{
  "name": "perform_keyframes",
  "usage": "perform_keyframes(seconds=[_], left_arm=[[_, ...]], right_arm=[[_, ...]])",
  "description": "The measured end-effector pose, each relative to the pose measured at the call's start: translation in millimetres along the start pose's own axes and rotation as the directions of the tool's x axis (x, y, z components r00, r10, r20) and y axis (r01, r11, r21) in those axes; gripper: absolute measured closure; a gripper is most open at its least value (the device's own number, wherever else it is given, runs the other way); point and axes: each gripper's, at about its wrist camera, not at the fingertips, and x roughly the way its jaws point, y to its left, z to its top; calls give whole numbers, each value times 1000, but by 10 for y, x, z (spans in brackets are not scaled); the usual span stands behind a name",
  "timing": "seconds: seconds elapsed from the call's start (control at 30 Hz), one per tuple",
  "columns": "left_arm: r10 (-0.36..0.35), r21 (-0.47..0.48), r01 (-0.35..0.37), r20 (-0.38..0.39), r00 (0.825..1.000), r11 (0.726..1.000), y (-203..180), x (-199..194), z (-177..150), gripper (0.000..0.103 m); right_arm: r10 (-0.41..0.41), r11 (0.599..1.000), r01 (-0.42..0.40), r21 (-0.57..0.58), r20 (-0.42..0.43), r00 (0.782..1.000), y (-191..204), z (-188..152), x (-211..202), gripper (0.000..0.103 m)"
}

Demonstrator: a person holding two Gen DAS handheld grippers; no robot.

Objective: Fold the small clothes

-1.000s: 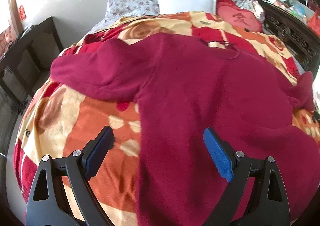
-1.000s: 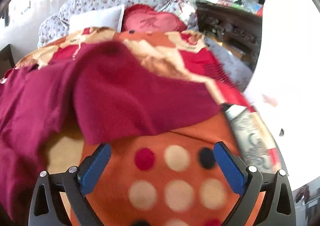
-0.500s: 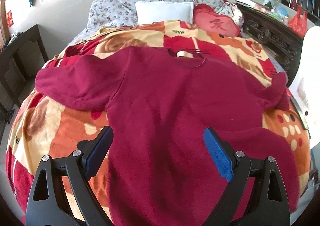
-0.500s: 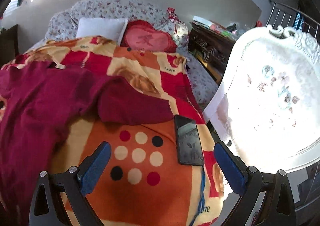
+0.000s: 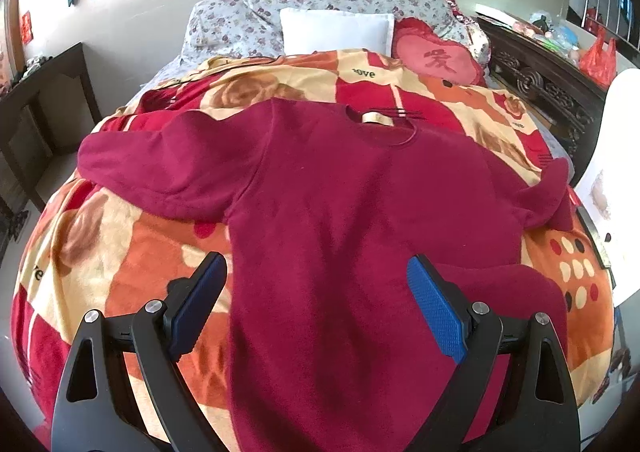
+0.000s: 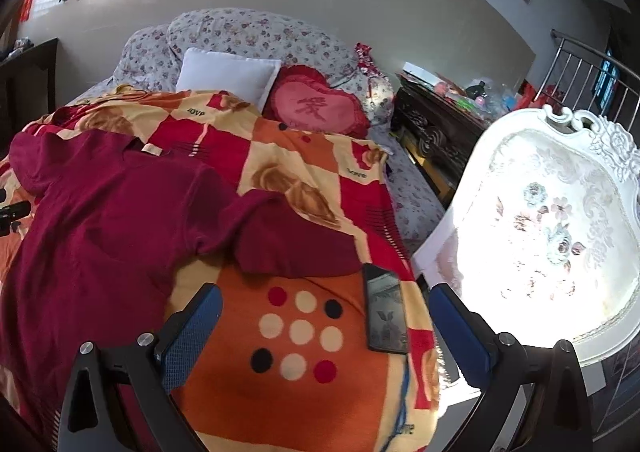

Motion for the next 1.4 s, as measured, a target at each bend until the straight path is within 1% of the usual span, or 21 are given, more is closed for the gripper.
perform_keyframes(seconds=[0.13,0.37,0.67,0.83,1.13,1.4], left_arm=[[6,-18,-6,-4,1000,1000,69,25,-15,11],[21,-15,-22,-12,1000,1000,134,58,-36,11],[21,-16,-21,-35,999,1000,133,141,-57,11],[25,-2,-25,-39,999,1000,109,171,-72,11],[30,-12,-30,-56,998,999,156,275,-78,11],[40,-21,-41,-64,997,999,207,372,-67,11]], right_arm=[[40,999,-40,-7,-9,999,274,56,106,1],[117,993,-117,-8,-17,993,678,155,299,1],[166,983,-162,83,-39,985,1006,278,551,1],[193,978,-188,88,-56,980,1236,341,679,1],[233,969,-225,97,-78,969,1455,391,872,1],[258,963,-247,112,-97,961,1550,416,990,1]])
